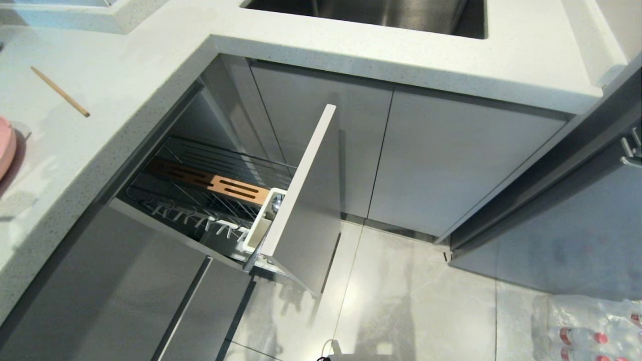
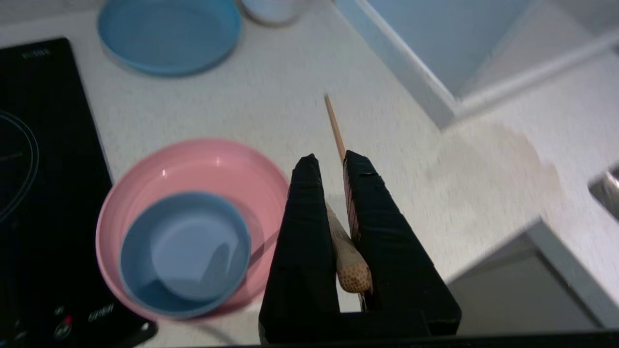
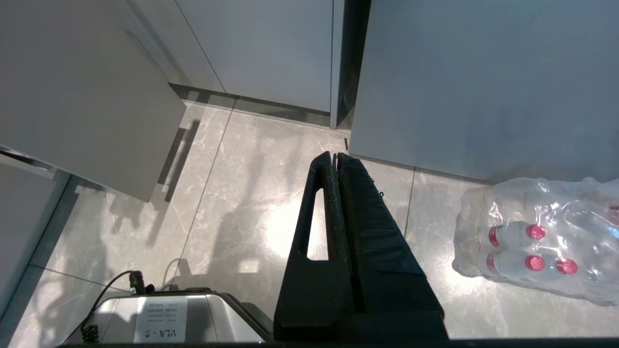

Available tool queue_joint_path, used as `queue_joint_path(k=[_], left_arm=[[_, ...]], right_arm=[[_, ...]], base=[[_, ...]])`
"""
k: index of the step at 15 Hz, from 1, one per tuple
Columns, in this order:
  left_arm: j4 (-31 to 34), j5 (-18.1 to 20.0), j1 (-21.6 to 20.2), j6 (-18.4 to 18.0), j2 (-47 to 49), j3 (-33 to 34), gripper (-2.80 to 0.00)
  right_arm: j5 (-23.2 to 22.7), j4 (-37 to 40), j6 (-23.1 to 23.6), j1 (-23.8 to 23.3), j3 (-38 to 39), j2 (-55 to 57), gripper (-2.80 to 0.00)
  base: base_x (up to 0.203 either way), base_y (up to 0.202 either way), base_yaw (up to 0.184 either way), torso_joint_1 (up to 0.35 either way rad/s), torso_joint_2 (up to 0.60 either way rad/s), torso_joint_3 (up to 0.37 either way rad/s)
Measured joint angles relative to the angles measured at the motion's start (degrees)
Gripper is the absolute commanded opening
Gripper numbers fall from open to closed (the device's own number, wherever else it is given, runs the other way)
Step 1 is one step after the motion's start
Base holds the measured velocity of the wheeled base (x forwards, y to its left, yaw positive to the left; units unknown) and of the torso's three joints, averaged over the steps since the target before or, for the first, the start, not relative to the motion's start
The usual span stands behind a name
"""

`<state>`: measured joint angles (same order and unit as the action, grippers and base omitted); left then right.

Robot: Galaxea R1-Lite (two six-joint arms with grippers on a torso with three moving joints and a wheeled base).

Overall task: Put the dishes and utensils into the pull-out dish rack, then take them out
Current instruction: Take the chopsticks out of the cupboard

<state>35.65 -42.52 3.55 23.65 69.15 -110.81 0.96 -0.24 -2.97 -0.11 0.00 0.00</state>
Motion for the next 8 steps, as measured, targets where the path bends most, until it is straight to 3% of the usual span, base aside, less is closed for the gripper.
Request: queue_joint_path(k=[2, 5, 8], left_arm=[[-7.16, 0.04, -3.04, -0.30, 2.19, 1.44, -2.80], [-20.68, 0.05, -4.22, -1.94, 5.12, 6.02, -2.80], [-39.38, 0.05, -4.37, -9.71, 7.54, 15.37, -2.80]], right_arm=[[0.00, 0.00, 0.00, 0.00, 0.00, 0.00, -2.80], [0.00, 0.00, 0.00, 0.00, 0.00, 0.00, -2.80], [0.00, 0.02, 0.01, 0.00, 0.00, 0.00, -2.80]], base=[[0.000, 0.000, 0.000, 0.000, 0.00, 0.000], [0.000, 0.000, 0.000, 0.000, 0.00, 0.000], [0.000, 0.000, 0.000, 0.000, 0.00, 0.000]])
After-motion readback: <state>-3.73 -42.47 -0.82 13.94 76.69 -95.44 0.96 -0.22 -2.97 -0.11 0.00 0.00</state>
